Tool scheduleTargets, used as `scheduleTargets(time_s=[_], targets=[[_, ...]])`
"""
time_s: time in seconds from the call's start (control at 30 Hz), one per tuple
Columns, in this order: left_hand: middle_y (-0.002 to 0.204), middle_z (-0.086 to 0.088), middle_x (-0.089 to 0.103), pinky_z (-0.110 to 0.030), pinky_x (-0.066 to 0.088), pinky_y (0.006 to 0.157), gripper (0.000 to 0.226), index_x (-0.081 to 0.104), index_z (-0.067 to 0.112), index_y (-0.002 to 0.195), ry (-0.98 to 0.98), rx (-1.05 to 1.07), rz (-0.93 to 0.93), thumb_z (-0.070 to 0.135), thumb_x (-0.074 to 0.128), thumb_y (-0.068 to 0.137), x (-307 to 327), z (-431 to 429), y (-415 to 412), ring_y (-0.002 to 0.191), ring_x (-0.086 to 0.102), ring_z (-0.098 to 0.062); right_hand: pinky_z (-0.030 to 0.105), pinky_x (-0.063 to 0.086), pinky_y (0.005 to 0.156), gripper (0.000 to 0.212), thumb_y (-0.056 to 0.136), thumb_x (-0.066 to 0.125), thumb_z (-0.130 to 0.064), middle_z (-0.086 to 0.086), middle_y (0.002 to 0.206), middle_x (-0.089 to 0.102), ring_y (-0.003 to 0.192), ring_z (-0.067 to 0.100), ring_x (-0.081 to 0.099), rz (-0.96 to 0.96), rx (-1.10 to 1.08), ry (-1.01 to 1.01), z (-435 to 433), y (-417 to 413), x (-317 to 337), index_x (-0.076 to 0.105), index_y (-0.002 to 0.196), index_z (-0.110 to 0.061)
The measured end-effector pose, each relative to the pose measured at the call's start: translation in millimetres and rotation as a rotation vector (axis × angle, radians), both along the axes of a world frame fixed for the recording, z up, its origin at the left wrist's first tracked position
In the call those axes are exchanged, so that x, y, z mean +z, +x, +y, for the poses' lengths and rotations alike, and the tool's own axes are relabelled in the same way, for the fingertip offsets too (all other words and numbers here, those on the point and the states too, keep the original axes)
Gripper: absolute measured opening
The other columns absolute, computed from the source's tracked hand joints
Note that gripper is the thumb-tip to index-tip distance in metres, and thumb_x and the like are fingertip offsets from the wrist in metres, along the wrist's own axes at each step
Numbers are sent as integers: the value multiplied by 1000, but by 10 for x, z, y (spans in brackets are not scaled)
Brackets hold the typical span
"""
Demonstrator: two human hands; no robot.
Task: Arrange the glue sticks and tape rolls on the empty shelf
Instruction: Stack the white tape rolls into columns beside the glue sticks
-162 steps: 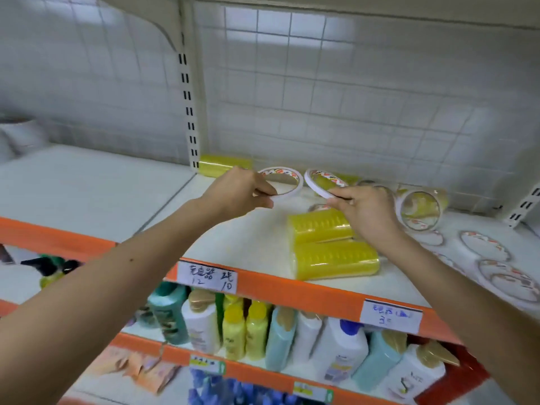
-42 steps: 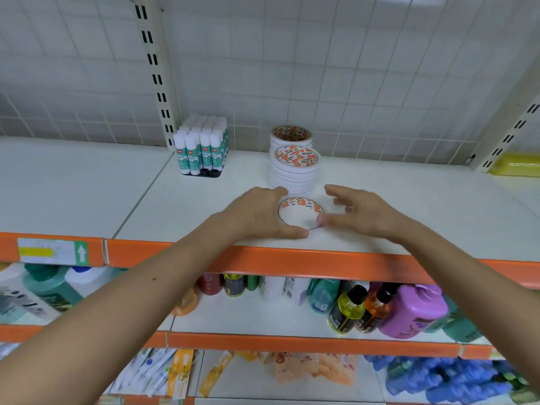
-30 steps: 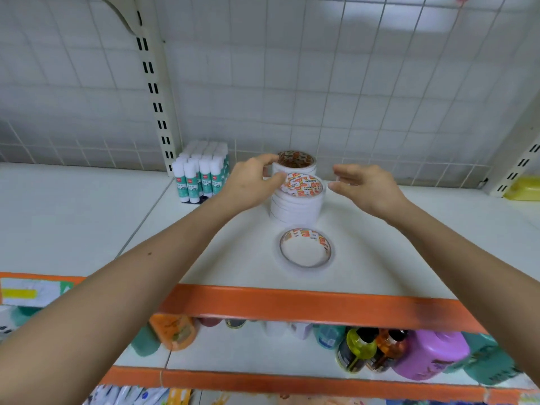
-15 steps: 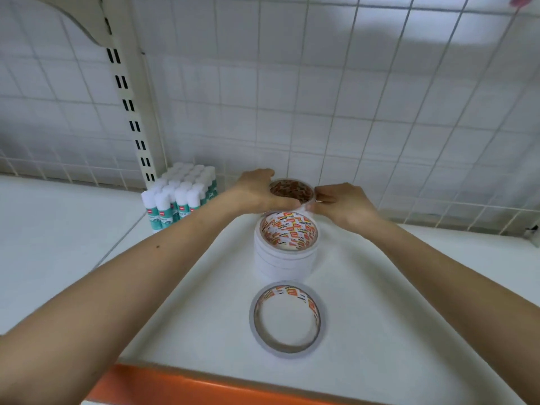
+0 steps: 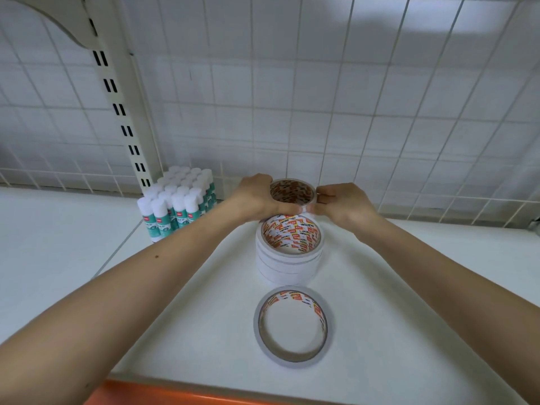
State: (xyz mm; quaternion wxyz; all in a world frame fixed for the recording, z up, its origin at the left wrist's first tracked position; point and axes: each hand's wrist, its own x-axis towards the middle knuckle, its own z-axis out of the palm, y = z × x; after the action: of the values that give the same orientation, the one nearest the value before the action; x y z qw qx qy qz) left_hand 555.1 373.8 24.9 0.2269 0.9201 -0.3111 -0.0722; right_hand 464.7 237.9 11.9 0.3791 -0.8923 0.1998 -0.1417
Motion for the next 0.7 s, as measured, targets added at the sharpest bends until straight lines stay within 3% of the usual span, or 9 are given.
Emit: scheduleTargets(time_s=[0.13, 0.37, 0.53, 0.7], targets=[[109, -4, 64, -27, 46, 77, 67, 58, 11, 112, 23, -15, 5, 59, 69, 67, 3, -7, -1, 99, 57, -21, 26, 42, 75, 21, 76, 71, -20, 7, 98, 71, 92, 18, 61, -19, 10, 57, 8, -27, -11, 69, 94, -9], [119, 1, 61, -19, 37, 80, 50, 53, 20, 122, -68, -120, 32, 48, 62, 81, -43, 42, -76, 110, 55, -18, 33, 45, 89, 24, 79, 66, -16, 7, 102, 70, 100, 19, 62, -33, 14, 71, 19, -50, -27, 68, 101, -7], [140, -8, 43, -23, 33, 93, 54, 34, 10, 137, -284, -29, 257, 40, 44, 94, -102, 64, -146, 126, 42, -23, 36, 45, 79, 20, 80, 62, -14, 17, 84, 65, 78, 32, 52, -44, -40, 186, -10, -33, -65, 65, 92, 2], [145, -11, 33, -25, 30, 101, 58, 20, 5, 142, -322, 9, 285, 35, 40, 97, -146, 29, -238, 131, 35, -25, 43, 46, 93, 16, 80, 61, -13, 13, 96, 70, 88, 21, 59, -30, -39, 194, 13, -32, -47, 70, 92, -9]])
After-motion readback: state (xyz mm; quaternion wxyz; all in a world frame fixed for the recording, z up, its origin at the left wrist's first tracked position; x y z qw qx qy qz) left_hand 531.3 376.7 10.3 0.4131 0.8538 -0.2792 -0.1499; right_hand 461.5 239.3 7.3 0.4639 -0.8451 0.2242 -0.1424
